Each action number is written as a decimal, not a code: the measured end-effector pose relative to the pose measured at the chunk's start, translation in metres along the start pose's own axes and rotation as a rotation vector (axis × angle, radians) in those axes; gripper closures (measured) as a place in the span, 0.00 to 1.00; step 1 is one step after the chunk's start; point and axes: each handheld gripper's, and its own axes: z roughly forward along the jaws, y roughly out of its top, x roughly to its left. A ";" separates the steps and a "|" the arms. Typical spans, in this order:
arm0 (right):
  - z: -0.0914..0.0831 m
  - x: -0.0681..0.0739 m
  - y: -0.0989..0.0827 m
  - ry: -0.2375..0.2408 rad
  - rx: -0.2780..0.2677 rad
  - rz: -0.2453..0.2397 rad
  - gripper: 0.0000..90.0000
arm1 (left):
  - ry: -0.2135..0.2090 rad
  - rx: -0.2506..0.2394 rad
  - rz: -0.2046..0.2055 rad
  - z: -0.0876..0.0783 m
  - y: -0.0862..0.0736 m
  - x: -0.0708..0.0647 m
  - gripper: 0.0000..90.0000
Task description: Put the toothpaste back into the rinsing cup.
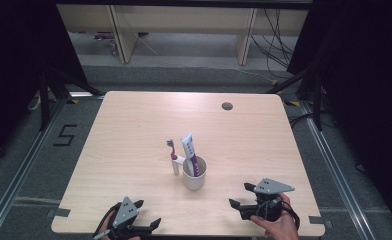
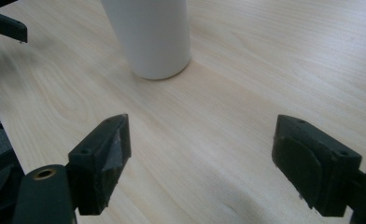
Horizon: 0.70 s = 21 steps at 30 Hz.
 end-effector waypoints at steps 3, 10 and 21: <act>-0.001 0.000 -0.001 -0.003 -0.017 -0.008 0.20 | -0.003 0.001 0.003 0.000 0.000 0.000 0.19; -0.003 0.002 -0.006 0.005 -0.025 -0.025 0.18 | -0.001 -0.003 -0.006 0.001 0.000 -0.001 0.19; -0.011 0.003 -0.017 -0.001 0.002 -0.041 0.18 | -0.003 0.010 0.001 0.001 -0.001 -0.001 0.19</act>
